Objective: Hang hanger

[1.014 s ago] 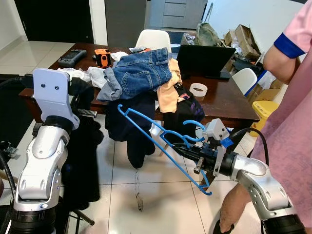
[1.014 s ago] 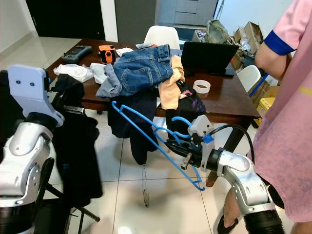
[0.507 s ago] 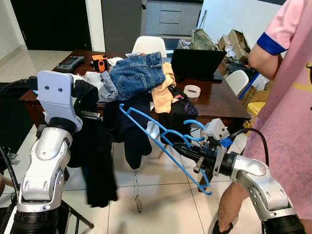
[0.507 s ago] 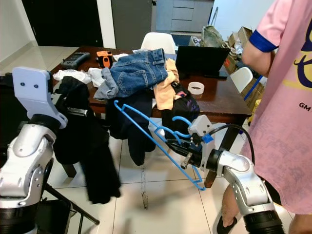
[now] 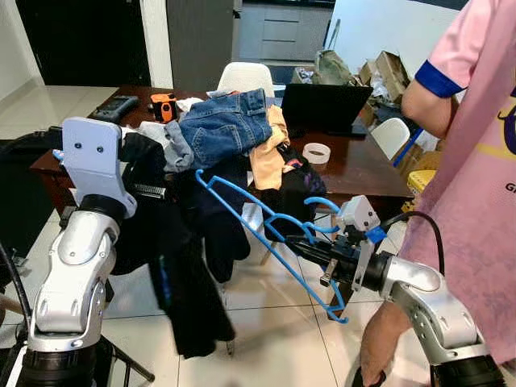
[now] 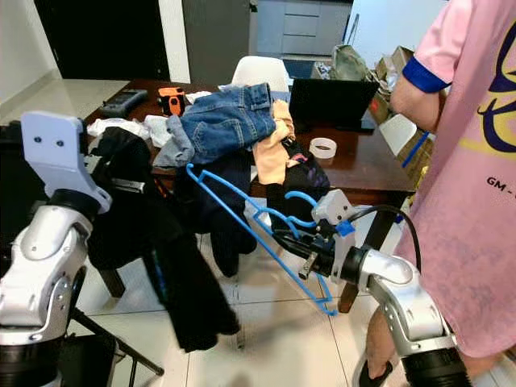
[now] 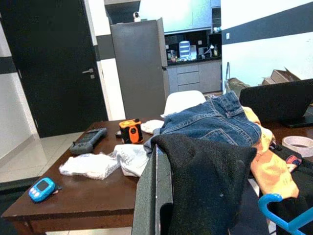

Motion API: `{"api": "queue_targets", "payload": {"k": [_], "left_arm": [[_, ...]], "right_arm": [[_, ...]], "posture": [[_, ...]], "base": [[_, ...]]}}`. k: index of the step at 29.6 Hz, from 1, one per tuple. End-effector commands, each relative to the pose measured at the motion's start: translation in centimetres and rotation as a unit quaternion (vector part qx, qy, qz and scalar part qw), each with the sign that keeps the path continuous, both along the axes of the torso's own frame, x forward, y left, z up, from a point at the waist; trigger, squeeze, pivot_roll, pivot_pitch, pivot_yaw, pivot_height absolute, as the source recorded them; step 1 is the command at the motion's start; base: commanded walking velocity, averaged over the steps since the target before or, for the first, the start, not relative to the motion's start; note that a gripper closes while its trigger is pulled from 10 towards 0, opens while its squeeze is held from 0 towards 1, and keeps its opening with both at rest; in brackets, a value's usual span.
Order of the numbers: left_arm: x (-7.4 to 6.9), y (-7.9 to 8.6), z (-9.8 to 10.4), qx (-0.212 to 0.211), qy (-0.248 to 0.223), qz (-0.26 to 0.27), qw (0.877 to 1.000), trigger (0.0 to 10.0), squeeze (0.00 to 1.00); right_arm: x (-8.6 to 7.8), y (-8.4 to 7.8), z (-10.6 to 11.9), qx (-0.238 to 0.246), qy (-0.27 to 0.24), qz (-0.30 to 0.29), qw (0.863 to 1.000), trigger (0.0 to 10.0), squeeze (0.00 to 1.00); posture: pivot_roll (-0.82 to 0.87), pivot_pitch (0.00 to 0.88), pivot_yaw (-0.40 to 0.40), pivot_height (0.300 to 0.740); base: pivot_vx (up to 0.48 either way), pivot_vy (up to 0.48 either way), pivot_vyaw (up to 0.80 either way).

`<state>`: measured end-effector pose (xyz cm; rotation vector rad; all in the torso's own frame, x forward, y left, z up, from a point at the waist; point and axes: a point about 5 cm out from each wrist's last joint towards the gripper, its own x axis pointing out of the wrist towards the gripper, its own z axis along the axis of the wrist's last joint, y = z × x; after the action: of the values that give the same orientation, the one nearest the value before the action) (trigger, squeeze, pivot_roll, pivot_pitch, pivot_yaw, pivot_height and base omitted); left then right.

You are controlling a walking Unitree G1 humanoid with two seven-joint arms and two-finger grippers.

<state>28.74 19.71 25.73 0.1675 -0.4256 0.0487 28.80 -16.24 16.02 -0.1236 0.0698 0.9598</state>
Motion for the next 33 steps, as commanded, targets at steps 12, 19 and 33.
{"api": "queue_targets", "payload": {"k": [12,19,33], "left_arm": [[-0.1,0.0,0.9,0.012,-0.018,0.002,1.000,10.0,0.00],[-0.1,0.4,1.5,0.017,-0.028,0.006,0.999,10.0,0.00],[-0.5,1.4,4.3,0.048,-0.070,0.025,0.996,10.0,0.00]], "right_arm": [[0.3,0.3,0.5,0.002,-0.010,0.002,1.000,10.0,0.00],[1.0,0.1,0.6,0.010,-0.004,-0.027,1.000,10.0,0.00],[1.0,0.0,0.9,0.028,-0.002,-0.031,0.999,10.0,0.00]], "posture": [[0.03,0.000,-0.057,0.740],[0.04,0.000,-0.055,0.740],[0.04,0.000,-0.048,0.740]], "base": [[0.258,0.000,0.47],[0.265,0.000,0.00],[0.265,0.000,-0.80]]}}
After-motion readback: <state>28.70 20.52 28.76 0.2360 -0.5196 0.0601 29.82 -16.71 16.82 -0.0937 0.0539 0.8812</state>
